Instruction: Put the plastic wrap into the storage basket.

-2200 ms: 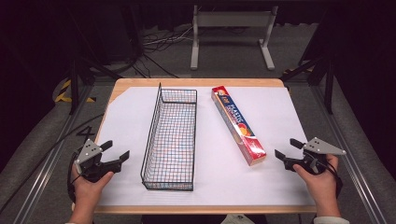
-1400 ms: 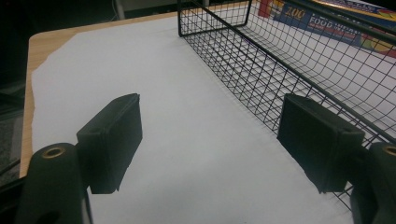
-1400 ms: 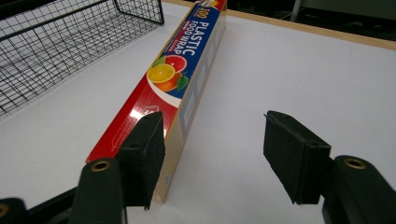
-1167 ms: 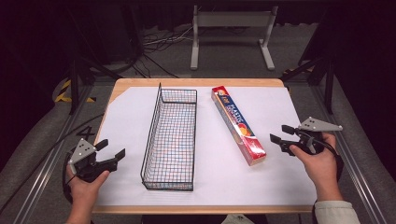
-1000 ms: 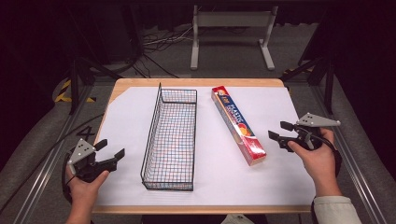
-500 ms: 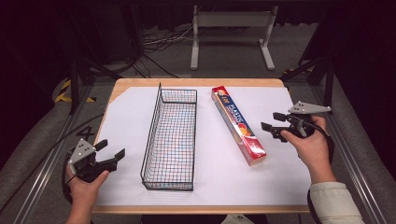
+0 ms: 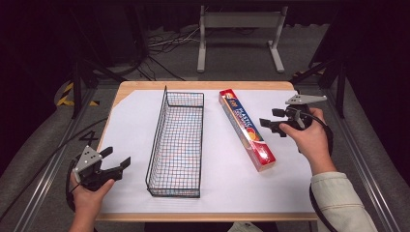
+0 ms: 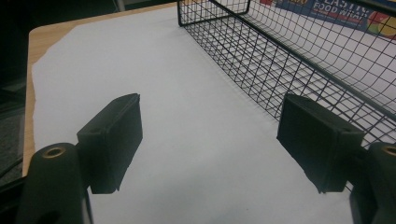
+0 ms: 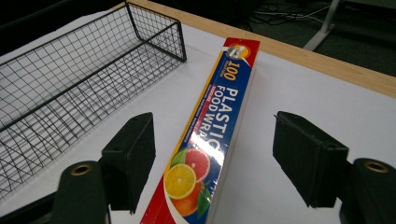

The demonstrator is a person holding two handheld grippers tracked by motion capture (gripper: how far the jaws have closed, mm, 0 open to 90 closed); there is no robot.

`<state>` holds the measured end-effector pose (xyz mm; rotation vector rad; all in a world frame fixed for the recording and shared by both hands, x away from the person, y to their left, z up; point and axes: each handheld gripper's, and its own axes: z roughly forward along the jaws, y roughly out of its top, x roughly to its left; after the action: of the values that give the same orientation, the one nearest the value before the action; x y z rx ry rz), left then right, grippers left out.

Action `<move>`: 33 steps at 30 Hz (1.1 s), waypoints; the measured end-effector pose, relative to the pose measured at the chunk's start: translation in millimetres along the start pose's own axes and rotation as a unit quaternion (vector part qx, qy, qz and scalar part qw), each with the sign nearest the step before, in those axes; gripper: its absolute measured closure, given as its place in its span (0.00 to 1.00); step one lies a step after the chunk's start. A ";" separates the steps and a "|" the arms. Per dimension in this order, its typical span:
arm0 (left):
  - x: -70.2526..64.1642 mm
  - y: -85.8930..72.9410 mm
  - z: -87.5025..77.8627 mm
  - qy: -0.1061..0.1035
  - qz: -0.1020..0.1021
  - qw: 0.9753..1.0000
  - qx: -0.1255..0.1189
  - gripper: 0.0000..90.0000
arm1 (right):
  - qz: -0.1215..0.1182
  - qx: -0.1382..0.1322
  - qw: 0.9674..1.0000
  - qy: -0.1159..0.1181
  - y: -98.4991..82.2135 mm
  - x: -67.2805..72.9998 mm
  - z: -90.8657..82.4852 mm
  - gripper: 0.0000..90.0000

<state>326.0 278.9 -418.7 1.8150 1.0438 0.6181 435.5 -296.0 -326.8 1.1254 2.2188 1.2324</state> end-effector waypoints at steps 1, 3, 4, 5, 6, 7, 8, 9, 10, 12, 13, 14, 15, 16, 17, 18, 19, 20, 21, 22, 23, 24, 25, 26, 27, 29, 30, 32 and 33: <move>0.2 0.0 -0.5 0.000 -0.001 1.000 0.001 0.25 | 0.003 0.000 1.000 0.003 1.3 -0.1 1.7 0.34; 0.9 -0.3 -0.7 0.001 -0.004 1.000 0.000 0.25 | 0.000 -0.002 1.000 0.004 4.9 -0.2 6.0 0.33; 0.9 -0.3 -0.6 0.001 -0.004 1.000 -0.001 0.25 | 0.001 0.000 1.000 0.005 6.8 0.2 7.7 0.33; 0.9 -0.3 -0.5 0.001 -0.004 1.000 0.000 0.25 | 0.000 0.000 1.000 0.004 8.1 0.4 9.3 0.32; 0.8 -0.2 -0.1 0.001 -0.003 1.000 0.000 0.25 | 0.008 0.005 1.000 0.001 11.1 2.1 12.5 0.31; 0.8 -0.2 -0.1 0.001 -0.003 1.000 0.000 0.25 | 0.008 0.005 1.000 0.001 11.1 2.1 12.5 0.31; 0.9 0.0 0.3 0.001 -0.003 1.000 0.001 0.25 | 0.013 0.009 1.000 -0.002 12.3 2.8 14.6 0.31; 0.7 0.0 0.7 0.001 -0.003 1.000 0.000 0.25 | 0.018 0.017 1.000 -0.003 13.9 3.3 18.1 0.31; 0.6 0.2 1.0 0.001 -0.003 1.000 0.002 0.25 | 0.024 0.025 0.999 -0.006 15.3 3.6 21.2 0.31; 0.3 0.4 1.8 0.000 -0.002 1.000 0.002 0.25 | 0.027 0.038 0.999 -0.009 18.5 4.7 27.3 0.32; -0.1 0.5 2.4 0.000 -0.002 1.000 0.002 0.25 | 0.034 0.049 0.998 -0.011 21.1 6.3 32.9 0.33; -0.1 0.6 2.8 0.000 0.000 1.000 0.004 0.25 | 0.034 0.049 0.998 -0.011 21.1 6.3 32.9 0.33; -0.5 0.6 3.4 0.001 0.002 1.000 0.005 0.25 | 0.043 0.057 0.997 -0.013 22.5 7.2 36.1 0.33; -0.6 0.6 3.9 0.001 0.003 1.000 0.005 0.25 | 0.062 0.067 0.996 -0.022 24.2 7.6 39.4 0.33; -0.6 0.6 4.6 0.002 0.004 1.000 0.007 0.25 | 0.079 0.071 0.994 -0.031 25.5 7.8 41.2 0.33; -0.6 0.6 4.9 0.002 0.003 1.000 0.008 0.25 | 0.086 0.073 0.993 -0.034 27.1 7.5 44.1 0.31; -0.5 0.6 5.1 0.001 0.003 1.000 0.008 0.25 | 0.084 0.078 0.993 -0.036 28.0 7.6 47.2 0.30; -0.5 0.6 5.3 0.001 0.003 1.000 0.008 0.25 | 0.077 0.087 0.992 -0.040 28.5 8.1 51.1 0.30; -0.6 0.6 5.2 0.001 0.003 1.000 0.008 0.25 | 0.076 0.096 0.992 -0.043 28.7 8.7 54.0 0.29; -0.6 0.6 5.2 0.001 0.003 1.000 0.008 0.25 | 0.076 0.096 0.992 -0.043 28.7 8.7 54.0 0.29; -0.5 0.6 5.2 0.002 0.003 1.000 0.008 0.25 | 0.072 0.103 0.991 -0.047 28.5 8.9 56.9 0.29; -0.2 0.7 5.1 0.003 0.004 1.000 0.008 0.25 | 0.071 0.109 0.990 -0.051 28.4 9.2 59.9 0.29; -0.3 0.7 5.1 0.002 0.002 1.000 0.009 0.25 | 0.072 0.118 0.989 -0.055 27.9 8.8 64.3 0.28; 0.0 0.7 5.6 0.002 0.001 1.000 0.008 0.25 | 0.072 0.124 0.988 -0.058 27.5 8.6 66.4 0.28; 0.0 0.7 5.6 0.002 0.001 1.000 0.008 0.25 | 0.072 0.124 0.988 -0.058 27.5 8.6 66.4 0.28; 0.3 0.8 5.8 0.002 0.002 1.000 0.009 0.25 | 0.066 0.136 0.986 -0.066 26.5 7.6 70.3 0.27; 0.4 0.7 6.1 0.003 0.001 1.000 0.008 0.25 | 0.069 0.141 0.985 -0.065 26.2 7.4 71.6 0.26; 0.5 0.8 6.4 0.003 0.002 1.000 0.009 0.25 | 0.068 0.151 0.984 -0.067 25.5 7.1 75.1 0.25; 0.5 0.9 6.6 0.003 0.002 1.000 0.010 0.25 | 0.065 0.156 0.983 -0.067 25.3 7.3 76.9 0.24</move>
<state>331.6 276.1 -420.9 1.8333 1.0531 0.6172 491.6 -241.0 -347.8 1.4462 2.3187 0.8417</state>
